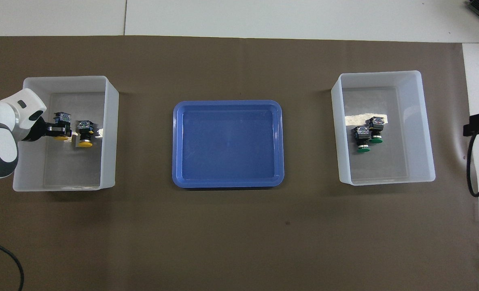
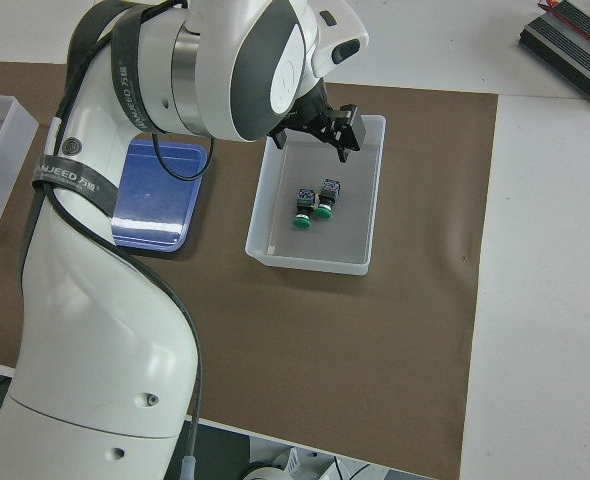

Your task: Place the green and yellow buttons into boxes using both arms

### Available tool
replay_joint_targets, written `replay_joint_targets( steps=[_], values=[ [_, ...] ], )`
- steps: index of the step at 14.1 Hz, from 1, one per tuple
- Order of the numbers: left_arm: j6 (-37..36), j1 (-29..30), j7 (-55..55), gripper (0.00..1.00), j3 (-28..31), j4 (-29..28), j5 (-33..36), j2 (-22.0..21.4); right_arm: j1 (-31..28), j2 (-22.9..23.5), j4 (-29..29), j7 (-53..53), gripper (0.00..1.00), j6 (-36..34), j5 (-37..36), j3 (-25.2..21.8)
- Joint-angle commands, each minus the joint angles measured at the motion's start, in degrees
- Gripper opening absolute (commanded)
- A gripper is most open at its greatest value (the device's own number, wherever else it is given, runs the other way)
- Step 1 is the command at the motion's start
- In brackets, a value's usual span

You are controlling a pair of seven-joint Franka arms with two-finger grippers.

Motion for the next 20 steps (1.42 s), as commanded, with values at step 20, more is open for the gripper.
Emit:
replay_joint_targets(
  steps=[20],
  values=[
    [-46.69,-10.1,-16.95,0.95,-1.37,28.67,6.73,-11.58,0.85,-2.48,-2.92,-1.68,1.0,-1.16,2.19,0.9]
  ],
)
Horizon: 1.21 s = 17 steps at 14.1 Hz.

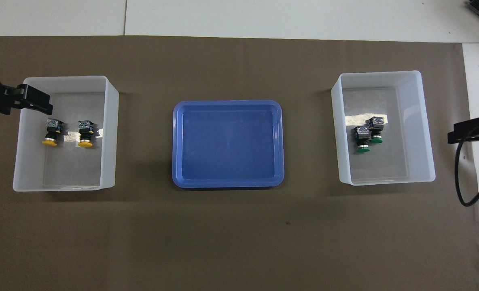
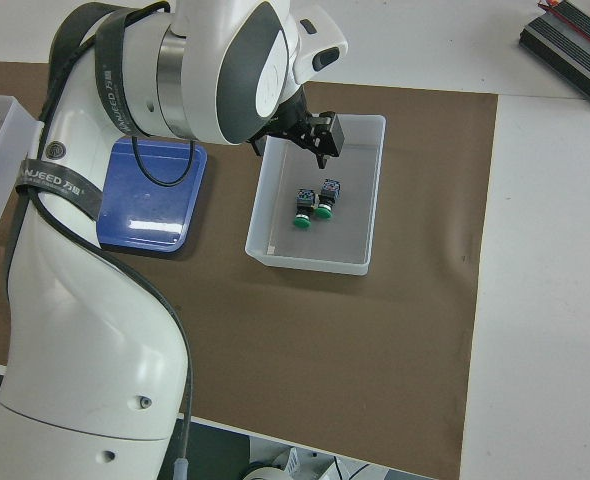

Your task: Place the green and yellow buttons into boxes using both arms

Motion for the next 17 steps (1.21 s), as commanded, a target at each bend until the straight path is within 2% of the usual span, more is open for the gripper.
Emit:
replay_joint_targets(
  steps=[1,3,5,11,17],
  values=[
    [-0.5,-2.59,-1.96,0.95,0.42,-7.04,1.19,-6.49,0.54,-1.62,-1.79,-1.17,1.0,0.21,-0.43,0.59],
    [4.13,-3.39,-4.08,0.95,0.25,-11.97,1.19,-8.87,1.51,-1.62,-1.88,-0.82,1.0,0.3,-0.43,0.59],
    [7.32,-3.39,-4.08,0.98,0.33,-11.73,1.19,-8.88,1.42,-1.7,-1.88,-0.64,1.0,0.03,-0.43,0.59],
    [6.98,-3.3,-3.73,1.0,0.6,-10.85,1.63,-9.06,1.24,-1.7,-1.61,-0.99,1.0,-0.14,0.71,0.5],
    [6.28,-3.04,-3.73,1.0,0.68,-10.76,5.75,-9.06,1.42,-1.7,-1.61,-0.99,1.0,-0.05,0.71,0.5]
  ],
)
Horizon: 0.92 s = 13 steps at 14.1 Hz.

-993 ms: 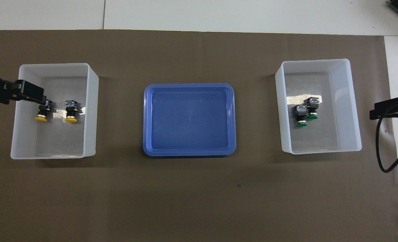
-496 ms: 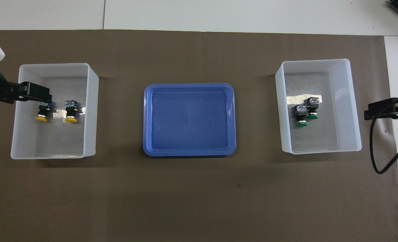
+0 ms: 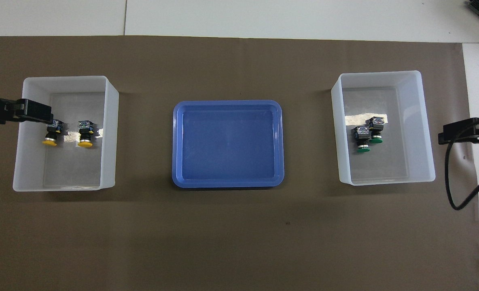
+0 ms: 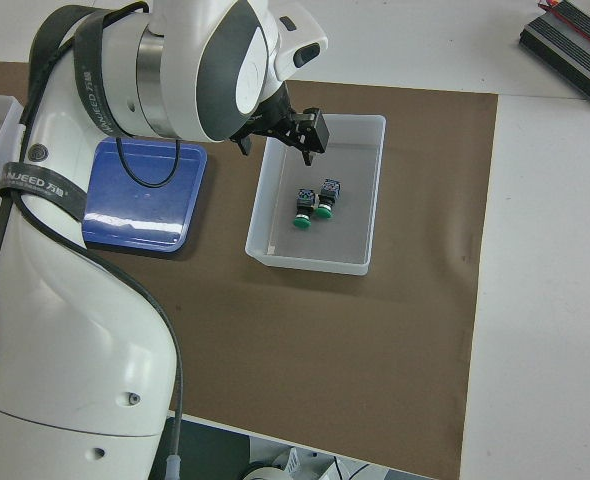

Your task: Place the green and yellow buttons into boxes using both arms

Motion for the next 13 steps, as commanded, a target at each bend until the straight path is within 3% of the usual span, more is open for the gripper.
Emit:
replay_joint_targets(
  steps=[1,13],
  values=[
    [-0.23,-0.54,-0.53,1.0,0.14,-1.29,2.63,-1.29,-0.4,-1.48,-1.59,-0.92,1.0,-0.05,0.7,0.24],
    [-3.57,-0.28,-0.18,1.0,-0.21,-0.15,2.37,-2.43,-0.4,-1.48,-1.59,-0.92,1.0,-0.05,0.7,0.24]
  ],
)
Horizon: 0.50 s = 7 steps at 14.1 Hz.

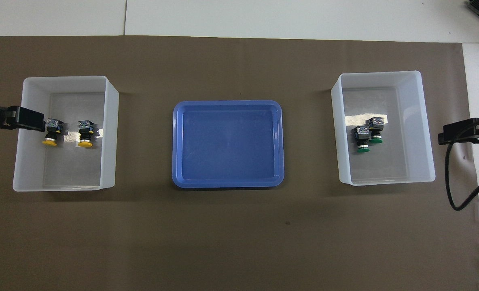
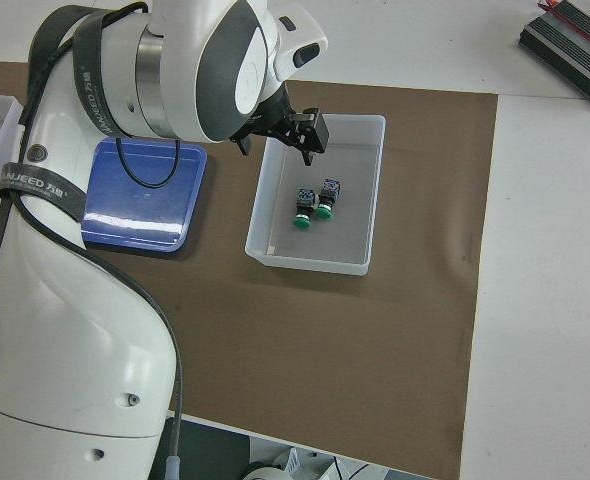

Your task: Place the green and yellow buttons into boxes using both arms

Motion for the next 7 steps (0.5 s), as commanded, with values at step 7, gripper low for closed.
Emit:
replay_joint_targets(
  steps=[7],
  values=[
    [0.13,-0.08,-0.71,1.0,0.12,-0.64,-1.17,-0.9,-0.4,-1.45,-1.59,-0.92,1.0,-0.05,0.7,0.24]
  ],
)
